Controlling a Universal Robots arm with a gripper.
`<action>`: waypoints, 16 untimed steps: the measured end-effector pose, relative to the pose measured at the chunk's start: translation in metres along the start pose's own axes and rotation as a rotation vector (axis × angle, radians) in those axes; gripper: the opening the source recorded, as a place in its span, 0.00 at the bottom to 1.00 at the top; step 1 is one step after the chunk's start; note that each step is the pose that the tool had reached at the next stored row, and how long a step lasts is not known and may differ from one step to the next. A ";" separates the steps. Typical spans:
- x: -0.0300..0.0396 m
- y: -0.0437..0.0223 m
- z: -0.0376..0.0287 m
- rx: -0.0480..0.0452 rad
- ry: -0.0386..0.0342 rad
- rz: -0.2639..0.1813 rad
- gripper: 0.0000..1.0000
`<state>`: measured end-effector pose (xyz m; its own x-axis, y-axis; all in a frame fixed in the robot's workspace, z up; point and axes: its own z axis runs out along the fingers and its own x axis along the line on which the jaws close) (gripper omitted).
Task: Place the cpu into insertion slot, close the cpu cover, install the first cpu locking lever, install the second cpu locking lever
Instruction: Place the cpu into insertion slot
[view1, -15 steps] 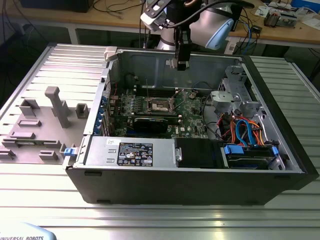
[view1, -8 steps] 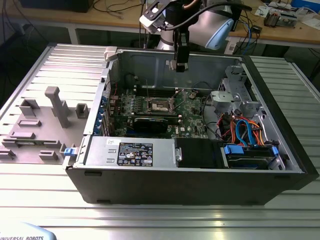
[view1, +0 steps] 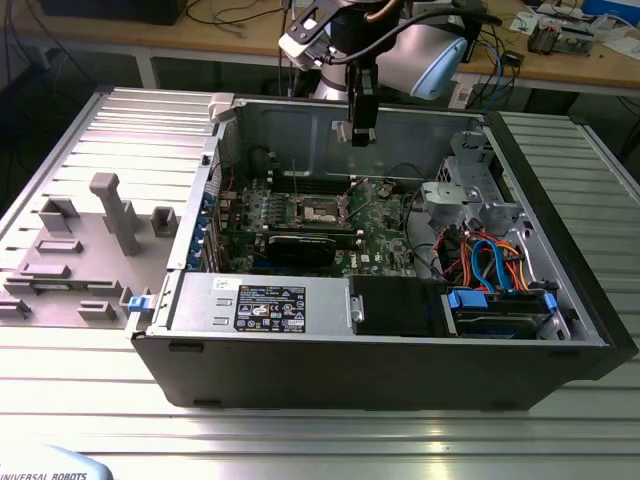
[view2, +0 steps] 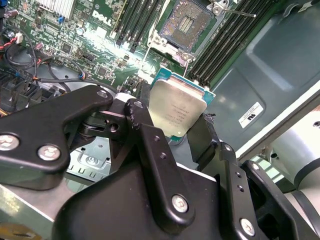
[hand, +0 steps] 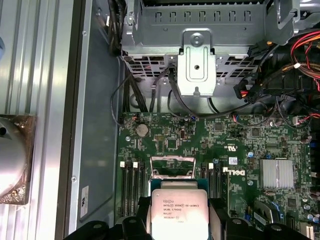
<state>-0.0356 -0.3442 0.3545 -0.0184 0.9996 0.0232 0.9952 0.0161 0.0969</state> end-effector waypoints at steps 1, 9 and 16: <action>0.0000 0.0000 0.0002 0.0000 0.0000 0.000 0.54; -0.0001 -0.0002 0.0022 0.0000 -0.0001 0.000 0.54; -0.0001 -0.0005 0.0045 0.0000 0.0000 0.000 0.54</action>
<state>-0.0356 -0.3442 0.3500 -0.0184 0.9996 0.0232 0.9952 0.0160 0.0969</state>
